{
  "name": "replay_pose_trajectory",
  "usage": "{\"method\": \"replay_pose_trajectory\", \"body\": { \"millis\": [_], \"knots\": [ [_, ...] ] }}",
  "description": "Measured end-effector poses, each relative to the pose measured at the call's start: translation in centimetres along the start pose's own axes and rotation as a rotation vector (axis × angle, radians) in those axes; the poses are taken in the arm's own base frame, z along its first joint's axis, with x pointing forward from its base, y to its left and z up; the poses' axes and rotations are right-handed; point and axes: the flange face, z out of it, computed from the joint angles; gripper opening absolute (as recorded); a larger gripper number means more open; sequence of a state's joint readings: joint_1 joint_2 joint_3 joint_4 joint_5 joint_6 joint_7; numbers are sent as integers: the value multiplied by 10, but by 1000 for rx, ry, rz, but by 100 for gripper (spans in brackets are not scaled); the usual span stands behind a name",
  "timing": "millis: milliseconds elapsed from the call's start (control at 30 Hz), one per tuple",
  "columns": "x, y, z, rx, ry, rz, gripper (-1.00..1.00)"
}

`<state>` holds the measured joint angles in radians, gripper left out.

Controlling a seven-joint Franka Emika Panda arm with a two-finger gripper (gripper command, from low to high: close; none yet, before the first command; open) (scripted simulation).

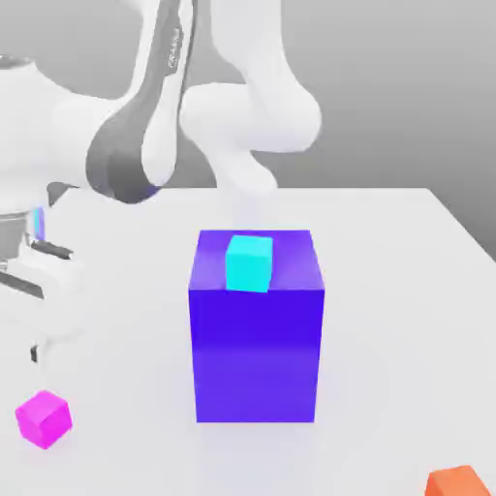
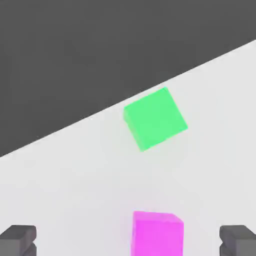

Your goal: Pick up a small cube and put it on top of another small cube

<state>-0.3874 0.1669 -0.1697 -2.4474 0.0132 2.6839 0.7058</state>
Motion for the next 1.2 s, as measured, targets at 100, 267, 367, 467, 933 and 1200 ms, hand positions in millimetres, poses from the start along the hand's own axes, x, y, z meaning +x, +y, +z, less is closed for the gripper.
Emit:
{"method": "replay_pose_trajectory", "body": {
  "millis": [100,267,367,467,933,1200],
  "knots": [
    [1,23,49,-27,-57,37,0],
    [-2,30,110,-32,-68,44,-100],
    [-3,30,110,-32,-68,44,-100],
    [-3,30,114,-32,-68,44,-100],
    [61,-25,27,-49,-66,425,-100],
    [87,-65,59,-50,-58,653,100]
  ]
}}
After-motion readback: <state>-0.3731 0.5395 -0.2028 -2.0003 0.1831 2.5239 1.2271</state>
